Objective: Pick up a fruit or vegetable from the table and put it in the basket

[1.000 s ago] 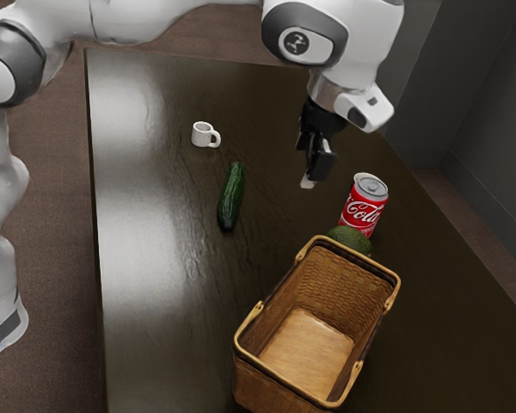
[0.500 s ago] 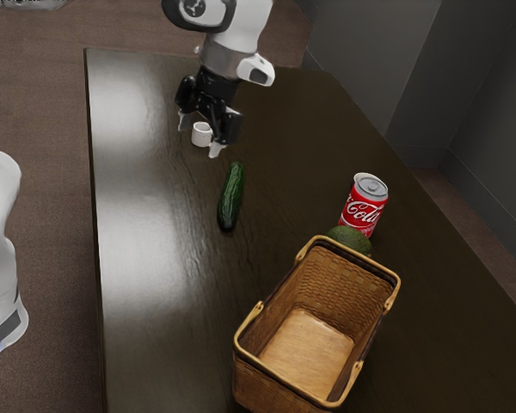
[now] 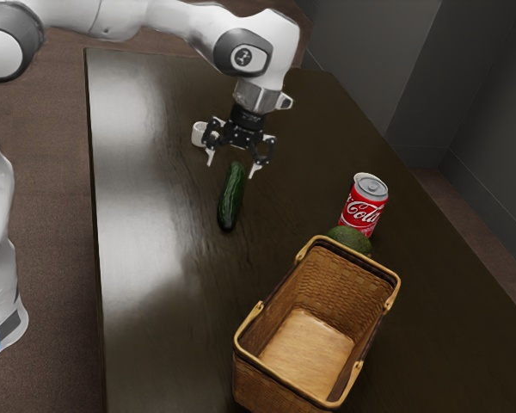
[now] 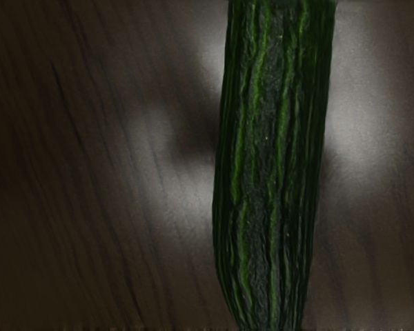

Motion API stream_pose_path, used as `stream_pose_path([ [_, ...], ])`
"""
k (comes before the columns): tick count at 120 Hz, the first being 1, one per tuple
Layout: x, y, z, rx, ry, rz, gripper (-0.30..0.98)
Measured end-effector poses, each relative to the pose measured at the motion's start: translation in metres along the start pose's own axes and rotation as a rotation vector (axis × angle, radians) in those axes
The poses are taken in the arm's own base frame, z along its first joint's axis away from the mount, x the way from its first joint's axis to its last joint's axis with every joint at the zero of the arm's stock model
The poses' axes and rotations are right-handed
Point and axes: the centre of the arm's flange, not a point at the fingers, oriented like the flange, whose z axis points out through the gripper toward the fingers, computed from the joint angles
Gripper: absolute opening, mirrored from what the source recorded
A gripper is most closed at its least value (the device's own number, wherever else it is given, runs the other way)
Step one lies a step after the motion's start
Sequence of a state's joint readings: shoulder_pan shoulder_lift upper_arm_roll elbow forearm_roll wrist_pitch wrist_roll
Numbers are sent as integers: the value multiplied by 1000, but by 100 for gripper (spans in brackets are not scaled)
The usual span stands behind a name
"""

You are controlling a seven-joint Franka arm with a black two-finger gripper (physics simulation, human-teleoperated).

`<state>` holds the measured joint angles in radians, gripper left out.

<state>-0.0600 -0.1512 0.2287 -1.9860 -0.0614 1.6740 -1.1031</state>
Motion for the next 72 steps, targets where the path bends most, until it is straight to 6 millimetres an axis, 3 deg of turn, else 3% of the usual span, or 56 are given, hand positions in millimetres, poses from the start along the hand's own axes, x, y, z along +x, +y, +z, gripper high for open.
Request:
stream_pose_path([
  [6, 3, -4, 7, 0, -1, -40, 69],
  [15, 9, -8, 36, 29, 9, -87, 69],
  [22, 14, -7, 47, 28, 60, -95, 69],
  [42, 14, 13, 36, -81, 205, -64, 69],
  [72, 46, 15, 53, -126, 244, -119, 69],
])
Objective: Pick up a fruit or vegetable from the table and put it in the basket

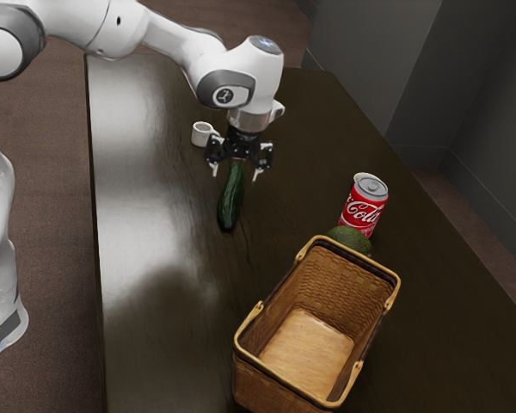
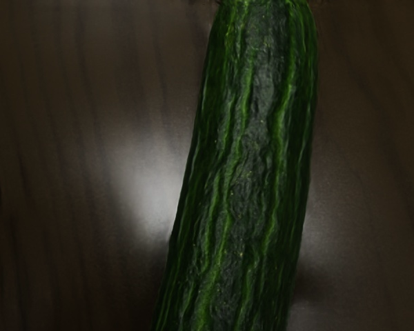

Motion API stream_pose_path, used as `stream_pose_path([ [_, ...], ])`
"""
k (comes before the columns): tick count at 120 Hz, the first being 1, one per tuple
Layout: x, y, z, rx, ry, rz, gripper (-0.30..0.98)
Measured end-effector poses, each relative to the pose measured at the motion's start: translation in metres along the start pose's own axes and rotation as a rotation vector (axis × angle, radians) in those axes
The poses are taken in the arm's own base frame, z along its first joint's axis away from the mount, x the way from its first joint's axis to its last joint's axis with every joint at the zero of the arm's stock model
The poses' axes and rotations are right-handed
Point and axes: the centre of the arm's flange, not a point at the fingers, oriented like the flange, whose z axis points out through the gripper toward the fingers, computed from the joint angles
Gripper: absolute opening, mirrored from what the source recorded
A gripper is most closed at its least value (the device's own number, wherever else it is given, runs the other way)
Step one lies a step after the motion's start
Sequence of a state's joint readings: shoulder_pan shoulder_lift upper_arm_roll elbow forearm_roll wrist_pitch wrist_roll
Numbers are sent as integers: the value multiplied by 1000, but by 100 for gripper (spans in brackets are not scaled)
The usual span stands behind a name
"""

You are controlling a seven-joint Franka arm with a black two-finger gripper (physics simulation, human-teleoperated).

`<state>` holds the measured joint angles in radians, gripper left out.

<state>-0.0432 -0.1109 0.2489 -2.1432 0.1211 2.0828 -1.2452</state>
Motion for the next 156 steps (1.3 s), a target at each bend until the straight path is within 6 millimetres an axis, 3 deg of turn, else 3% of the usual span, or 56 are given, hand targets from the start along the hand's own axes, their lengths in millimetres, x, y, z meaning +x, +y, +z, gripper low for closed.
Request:
stream_pose_path([
  [18, -5, 11, 19, -9, -6, -6, 69],
  [50, -16, 11, 27, -8, -25, -6, 69],
  [75, 12, -11, 33, 40, -42, -56, 69],
  [98, 12, 5, 25, 10, -18, -19, 69],
  [156, 17, 9, 52, 36, -24, 4, 69],
])
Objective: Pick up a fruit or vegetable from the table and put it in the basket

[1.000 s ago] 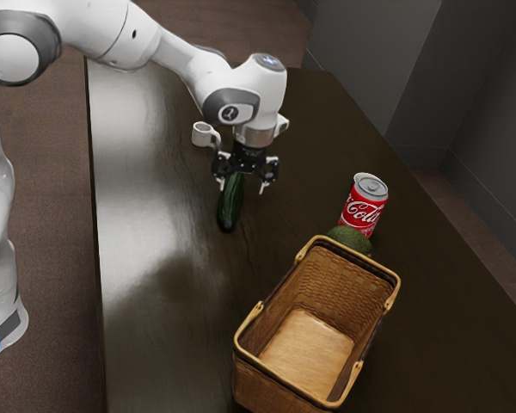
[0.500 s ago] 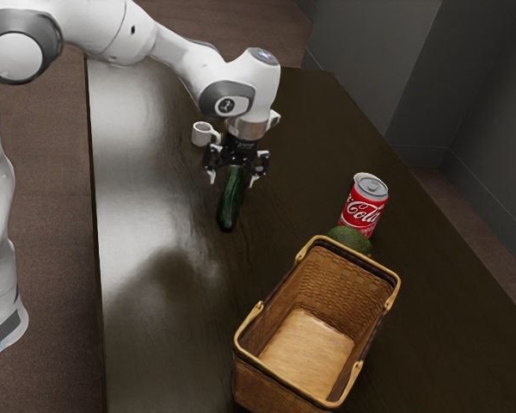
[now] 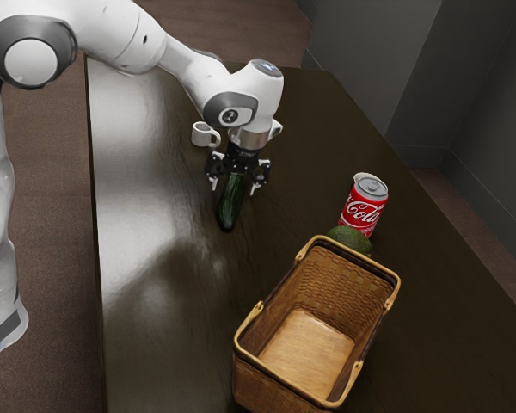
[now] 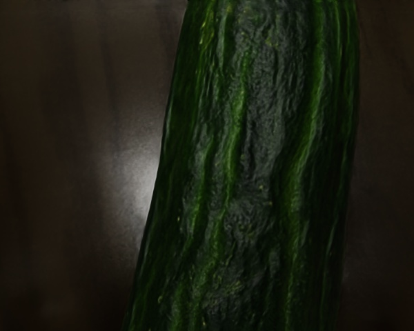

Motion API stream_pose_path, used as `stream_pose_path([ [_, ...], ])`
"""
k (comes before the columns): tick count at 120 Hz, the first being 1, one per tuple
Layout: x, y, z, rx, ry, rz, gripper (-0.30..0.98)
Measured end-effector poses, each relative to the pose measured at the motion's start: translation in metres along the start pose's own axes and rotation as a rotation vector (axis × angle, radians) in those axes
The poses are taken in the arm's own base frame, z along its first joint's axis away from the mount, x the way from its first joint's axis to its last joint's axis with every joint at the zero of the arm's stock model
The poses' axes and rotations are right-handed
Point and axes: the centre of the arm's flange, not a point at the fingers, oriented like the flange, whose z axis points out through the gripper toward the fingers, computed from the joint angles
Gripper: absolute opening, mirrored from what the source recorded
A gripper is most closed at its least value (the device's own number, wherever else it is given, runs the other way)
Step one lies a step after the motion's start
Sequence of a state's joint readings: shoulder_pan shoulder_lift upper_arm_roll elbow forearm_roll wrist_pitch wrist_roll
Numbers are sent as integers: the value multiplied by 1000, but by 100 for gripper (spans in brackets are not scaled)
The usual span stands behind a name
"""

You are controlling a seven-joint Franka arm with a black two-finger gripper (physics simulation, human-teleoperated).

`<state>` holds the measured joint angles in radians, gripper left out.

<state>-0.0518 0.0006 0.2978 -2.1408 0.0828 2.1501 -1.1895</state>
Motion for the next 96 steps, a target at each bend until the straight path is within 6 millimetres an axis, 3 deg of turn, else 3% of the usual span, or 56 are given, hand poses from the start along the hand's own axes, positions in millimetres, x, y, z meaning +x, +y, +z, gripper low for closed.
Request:
stream_pose_path([
  [16, 3, -1, 1, -2, 1, 0, 68],
  [38, 6, -2, 0, -5, 5, -6, 34],
  [62, 9, -2, -5, -13, 12, -11, 23],
  [81, 5, 0, -43, -71, 48, 14, 21],
  [96, -50, 17, -89, -138, 84, 142, 24],
])
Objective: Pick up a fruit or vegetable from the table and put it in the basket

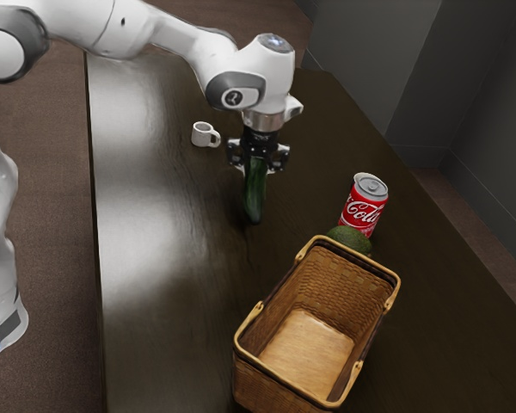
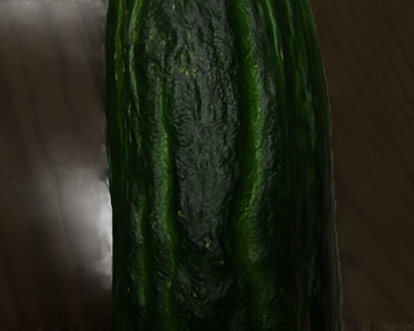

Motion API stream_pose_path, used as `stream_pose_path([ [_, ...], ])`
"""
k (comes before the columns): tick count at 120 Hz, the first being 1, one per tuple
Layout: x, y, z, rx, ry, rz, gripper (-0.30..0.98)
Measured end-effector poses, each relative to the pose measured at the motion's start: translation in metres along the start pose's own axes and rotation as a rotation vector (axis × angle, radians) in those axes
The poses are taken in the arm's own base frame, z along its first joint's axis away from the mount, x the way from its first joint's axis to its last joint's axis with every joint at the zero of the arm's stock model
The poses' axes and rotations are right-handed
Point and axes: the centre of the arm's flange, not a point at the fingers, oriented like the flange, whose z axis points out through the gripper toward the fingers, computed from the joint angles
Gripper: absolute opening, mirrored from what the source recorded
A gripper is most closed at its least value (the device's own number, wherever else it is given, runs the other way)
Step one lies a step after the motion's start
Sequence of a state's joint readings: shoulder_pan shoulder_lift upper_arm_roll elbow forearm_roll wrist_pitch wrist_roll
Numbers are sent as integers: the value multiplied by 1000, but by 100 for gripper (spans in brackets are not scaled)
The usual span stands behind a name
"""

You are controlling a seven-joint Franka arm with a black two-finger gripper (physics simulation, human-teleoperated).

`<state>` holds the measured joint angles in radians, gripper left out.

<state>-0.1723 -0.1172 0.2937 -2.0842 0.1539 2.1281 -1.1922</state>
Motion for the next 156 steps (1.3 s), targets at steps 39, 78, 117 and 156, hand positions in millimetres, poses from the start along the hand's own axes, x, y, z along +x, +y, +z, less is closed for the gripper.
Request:
stream_pose_path([
  [39, -4, 2, -142, -171, 135, 68, 23],
  [78, -74, 115, -178, -229, 187, 226, 22],
  [117, -169, 165, -169, -266, 109, 388, 21],
  [156, -279, 170, -161, -329, 57, 565, 20],
])
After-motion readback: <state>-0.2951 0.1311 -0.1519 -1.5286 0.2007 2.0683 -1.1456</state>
